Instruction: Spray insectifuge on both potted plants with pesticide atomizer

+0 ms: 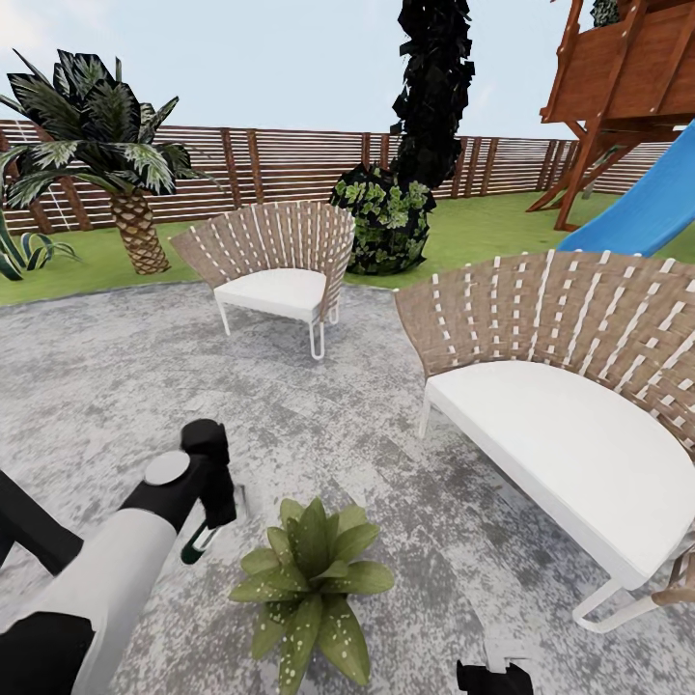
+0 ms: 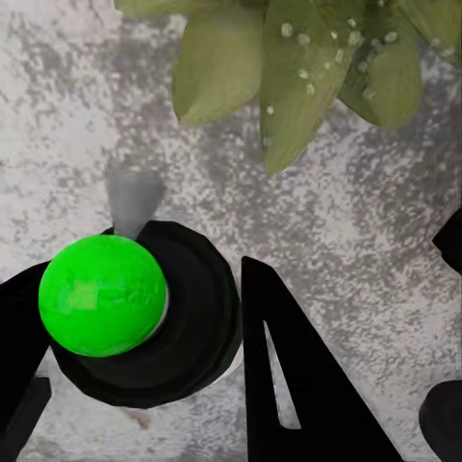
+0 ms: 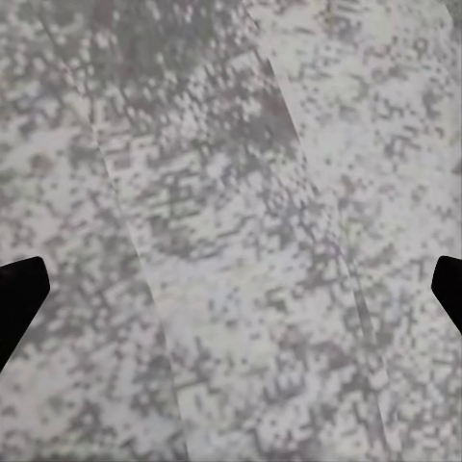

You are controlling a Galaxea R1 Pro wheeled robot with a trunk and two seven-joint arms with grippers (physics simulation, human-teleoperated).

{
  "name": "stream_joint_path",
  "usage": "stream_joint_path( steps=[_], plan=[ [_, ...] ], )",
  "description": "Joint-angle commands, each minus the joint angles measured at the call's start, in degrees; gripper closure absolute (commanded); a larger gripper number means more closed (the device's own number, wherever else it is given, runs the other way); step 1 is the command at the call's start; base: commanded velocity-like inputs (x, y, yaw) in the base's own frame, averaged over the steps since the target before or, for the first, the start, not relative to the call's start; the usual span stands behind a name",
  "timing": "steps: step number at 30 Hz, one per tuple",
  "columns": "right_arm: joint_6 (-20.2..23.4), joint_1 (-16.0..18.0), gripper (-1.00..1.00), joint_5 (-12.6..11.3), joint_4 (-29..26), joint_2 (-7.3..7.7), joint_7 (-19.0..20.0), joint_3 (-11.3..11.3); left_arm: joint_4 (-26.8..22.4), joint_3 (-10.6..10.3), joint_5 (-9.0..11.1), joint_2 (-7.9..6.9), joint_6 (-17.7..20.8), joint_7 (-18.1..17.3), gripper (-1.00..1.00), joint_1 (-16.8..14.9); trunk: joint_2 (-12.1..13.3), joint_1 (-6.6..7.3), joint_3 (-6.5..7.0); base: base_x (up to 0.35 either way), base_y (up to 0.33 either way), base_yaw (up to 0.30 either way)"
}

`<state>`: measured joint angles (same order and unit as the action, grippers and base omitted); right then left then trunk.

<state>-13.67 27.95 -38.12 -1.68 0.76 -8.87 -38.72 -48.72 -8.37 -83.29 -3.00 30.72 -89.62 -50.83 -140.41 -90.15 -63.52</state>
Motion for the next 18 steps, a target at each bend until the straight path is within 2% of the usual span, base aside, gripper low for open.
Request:
stream_joint_path(
  steps=[1,2,4,7,12,18],
  plan=[
    [0.0,0.0,-1.0,-0.4,-0.1,0.03,-0.3,-0.5,-0.6,-0.3,-0.3,0.23,0.4,-0.4,1.0,-0.1,0.0,0.01,-0.05,0.0,0.0,0.0],
    [0.0,0.0,-1.0,-0.4,-0.1,0.03,-0.3,-0.5,-1.1,-0.9,-0.3,0.32,0.2,-0.4,1.0,-0.1,0.0,0.01,-0.05,0.0,0.0,0.0],
    [0.0,0.0,-1.0,-0.4,-0.1,0.03,-0.3,-0.5,-2.5,-3.7,-0.3,0.31,0.2,-0.4,1.0,-0.2,0.0,0.01,-0.05,0.0,0.0,0.0],
    [0.0,0.0,-1.0,-0.4,-0.1,0.27,-0.3,-0.5,-3.4,-5.8,0.1,0.36,0.3,-0.4,1.0,-0.2,0.0,0.01,-0.05,0.0,0.0,0.0],
    [-0.1,0.0,-1.0,-0.4,-0.1,0.52,-0.2,-0.5,-3.6,-5.8,0.6,0.32,0.3,-0.4,1.0,-0.5,0.0,0.01,-0.05,0.0,0.0,0.0],
    [-0.3,0.0,-1.0,-0.6,-0.2,0.47,-0.3,-0.5,-3.6,-5.6,0.7,1.14,0.5,-0.4,1.0,-1.7,0.0,0.01,-0.05,0.011,-0.009,0.045]
  ],
)
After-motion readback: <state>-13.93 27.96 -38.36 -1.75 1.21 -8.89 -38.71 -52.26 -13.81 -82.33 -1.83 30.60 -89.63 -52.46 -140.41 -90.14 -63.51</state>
